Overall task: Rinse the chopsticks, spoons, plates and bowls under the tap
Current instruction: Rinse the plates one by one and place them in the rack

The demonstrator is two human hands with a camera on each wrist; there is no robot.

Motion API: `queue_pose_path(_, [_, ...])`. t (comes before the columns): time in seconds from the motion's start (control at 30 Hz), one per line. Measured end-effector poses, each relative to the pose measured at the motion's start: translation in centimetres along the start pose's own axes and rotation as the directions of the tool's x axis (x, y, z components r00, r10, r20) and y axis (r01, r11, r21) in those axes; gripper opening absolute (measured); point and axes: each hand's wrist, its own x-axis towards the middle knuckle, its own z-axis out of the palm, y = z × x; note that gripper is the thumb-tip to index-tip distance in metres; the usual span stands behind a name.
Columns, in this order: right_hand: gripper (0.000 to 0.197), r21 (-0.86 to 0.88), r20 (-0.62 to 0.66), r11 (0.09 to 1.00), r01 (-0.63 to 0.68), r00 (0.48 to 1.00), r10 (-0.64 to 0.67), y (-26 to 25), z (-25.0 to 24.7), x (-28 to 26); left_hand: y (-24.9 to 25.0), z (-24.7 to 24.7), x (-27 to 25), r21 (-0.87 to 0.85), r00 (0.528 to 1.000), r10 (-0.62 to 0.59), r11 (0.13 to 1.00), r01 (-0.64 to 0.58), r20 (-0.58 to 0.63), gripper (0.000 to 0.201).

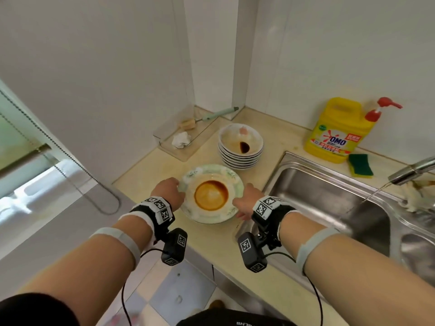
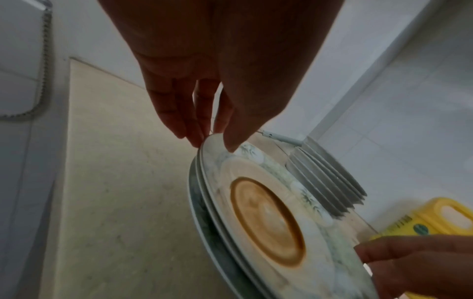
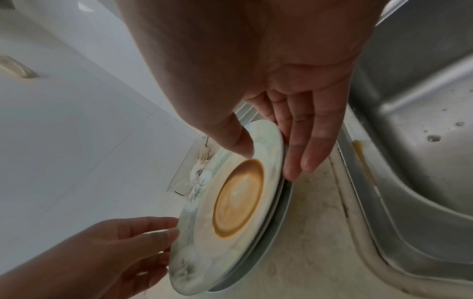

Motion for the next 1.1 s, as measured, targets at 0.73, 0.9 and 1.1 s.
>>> queue_pose_path(0.73, [0.016,0.767,-0.152,0.638,0.062,0.985,0.087,15.3,-13.1,-4.7,17.8,4.3,-5.4,-0.657,0.935,0.283,0.750,-0.078,0.212,0.023])
queue_pose_path(0.9, [0.015,0.804,-0.250,0.579,0.135,0.960,0.124,21.1,-17.2,-5.8,23.5,9.2,-6.8,-0.691,0.859,0.324,0.722,0.045,0.396,0.032])
queue_pose_path(1.1, [0.029,0.788,-0.270,0.604,0.120,0.949,0.164,25.7,-20.2,-6.3,27.5,13.6,-7.6,-0.729,0.797,0.369,0.673,0.125,0.477,0.045])
